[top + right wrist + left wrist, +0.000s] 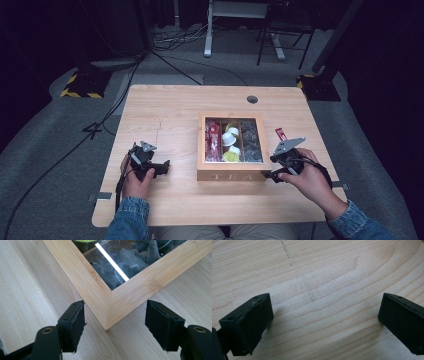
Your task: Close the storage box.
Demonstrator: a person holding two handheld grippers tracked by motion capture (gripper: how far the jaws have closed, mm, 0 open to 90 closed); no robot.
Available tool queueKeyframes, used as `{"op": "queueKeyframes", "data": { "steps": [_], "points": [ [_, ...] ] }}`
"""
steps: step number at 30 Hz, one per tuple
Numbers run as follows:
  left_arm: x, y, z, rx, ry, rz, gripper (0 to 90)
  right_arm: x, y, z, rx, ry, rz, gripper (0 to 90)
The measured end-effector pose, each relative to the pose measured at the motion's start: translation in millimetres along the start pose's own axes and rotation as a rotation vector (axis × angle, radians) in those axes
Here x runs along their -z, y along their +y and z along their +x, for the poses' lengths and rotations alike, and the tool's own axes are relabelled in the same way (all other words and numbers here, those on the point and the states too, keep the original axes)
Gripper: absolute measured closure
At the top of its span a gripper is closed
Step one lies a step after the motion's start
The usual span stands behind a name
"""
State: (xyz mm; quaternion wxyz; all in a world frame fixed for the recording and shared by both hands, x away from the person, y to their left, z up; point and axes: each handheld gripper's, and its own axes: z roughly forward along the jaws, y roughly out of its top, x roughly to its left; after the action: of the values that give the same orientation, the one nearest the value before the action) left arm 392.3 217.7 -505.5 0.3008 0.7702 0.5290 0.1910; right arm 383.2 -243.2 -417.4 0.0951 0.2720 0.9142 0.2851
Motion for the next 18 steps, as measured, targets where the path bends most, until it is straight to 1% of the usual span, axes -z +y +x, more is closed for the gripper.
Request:
{"op": "queueKeyframes", "data": {
  "steps": [4,6,10,13,14,15,17,18],
  "points": [
    [-0.1,0.0,0.0,0.0,0.0,-0.001,0.1,3.8,-0.3,-1.1,-0.011,0.0,-0.025,29.8],
    [-0.1,0.0,0.0,0.0,0.0,0.0,0.1,9.6,-0.1,-3.9,-0.031,0.015,-0.059,29.3],
    [-0.1,0.0,0.0,0.0,0.0,0.0,0.1,20.9,-0.2,-10.8,-0.063,0.019,-0.113,28.2],
    [0.1,0.0,0.0,-0.001,0.0,0.001,0.1,31.0,-0.8,-18.7,-0.087,0.0,-0.149,27.4],
    [0.1,-0.1,0.0,-0.001,0.0,0.001,0.1,31.0,-0.8,-18.7,-0.087,0.0,-0.149,27.4],
    [0.3,-0.1,-0.1,-0.001,0.001,0.002,0.1,37.3,-1.7,-24.6,-0.1,-0.016,-0.159,26.9],
    [0.4,-0.3,-0.3,0.001,0.001,0.002,0.1,43.0,-2.7,-30.6,-0.118,-0.025,-0.175,26.9],
    [0.4,-0.3,-0.3,0.001,0.001,0.002,0.1,43.0,-2.7,-30.6,-0.118,-0.025,-0.175,26.9]
  ]
}}
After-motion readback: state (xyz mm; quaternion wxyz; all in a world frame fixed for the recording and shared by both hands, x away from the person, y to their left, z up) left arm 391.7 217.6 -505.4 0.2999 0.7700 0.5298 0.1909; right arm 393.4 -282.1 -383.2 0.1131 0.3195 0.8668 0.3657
